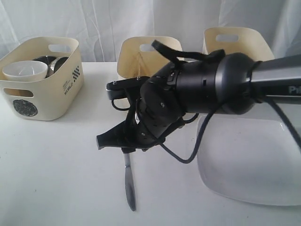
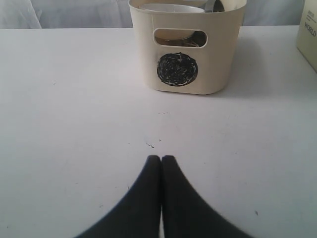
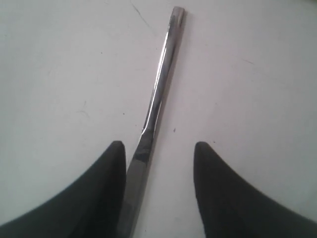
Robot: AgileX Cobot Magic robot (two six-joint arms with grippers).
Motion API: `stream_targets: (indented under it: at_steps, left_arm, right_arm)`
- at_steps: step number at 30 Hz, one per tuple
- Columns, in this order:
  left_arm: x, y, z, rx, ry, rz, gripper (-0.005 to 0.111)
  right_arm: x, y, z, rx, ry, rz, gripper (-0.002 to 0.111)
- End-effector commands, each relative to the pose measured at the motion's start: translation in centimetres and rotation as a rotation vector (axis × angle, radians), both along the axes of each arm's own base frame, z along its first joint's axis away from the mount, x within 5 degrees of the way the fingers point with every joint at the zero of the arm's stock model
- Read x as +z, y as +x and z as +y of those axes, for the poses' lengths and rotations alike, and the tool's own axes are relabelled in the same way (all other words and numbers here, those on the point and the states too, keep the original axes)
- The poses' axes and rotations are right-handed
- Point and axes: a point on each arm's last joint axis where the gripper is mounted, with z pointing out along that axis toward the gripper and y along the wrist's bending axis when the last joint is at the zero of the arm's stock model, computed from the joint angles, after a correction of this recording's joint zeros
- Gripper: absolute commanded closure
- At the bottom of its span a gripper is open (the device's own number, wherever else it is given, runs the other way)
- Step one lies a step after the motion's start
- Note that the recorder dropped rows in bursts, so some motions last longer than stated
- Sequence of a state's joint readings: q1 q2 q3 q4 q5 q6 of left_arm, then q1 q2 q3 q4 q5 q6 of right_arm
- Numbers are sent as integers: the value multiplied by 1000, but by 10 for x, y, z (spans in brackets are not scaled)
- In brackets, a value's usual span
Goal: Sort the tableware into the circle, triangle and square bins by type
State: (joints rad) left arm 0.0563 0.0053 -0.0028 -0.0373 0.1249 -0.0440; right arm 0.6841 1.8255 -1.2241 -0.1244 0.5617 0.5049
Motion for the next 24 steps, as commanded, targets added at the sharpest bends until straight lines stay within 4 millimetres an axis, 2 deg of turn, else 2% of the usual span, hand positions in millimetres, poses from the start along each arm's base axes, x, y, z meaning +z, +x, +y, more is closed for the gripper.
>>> stream_targets:
  at_steps: [1, 7, 16, 24]
  left_arm:
    - [-1, 0, 0, 1, -7, 0, 107]
    - [-1, 0, 0, 1, -7, 0, 107]
    - [-1, 0, 0, 1, -7, 0, 107]
    - [-1, 0, 0, 1, -7, 0, 107]
  right_arm:
    - [-19, 6, 7, 11, 5, -7, 66]
    - [-46, 13, 13, 10, 1, 11, 60]
    - [-49, 32, 27, -37, 24, 15, 58]
    - [-80, 39, 31, -63, -41, 96, 58]
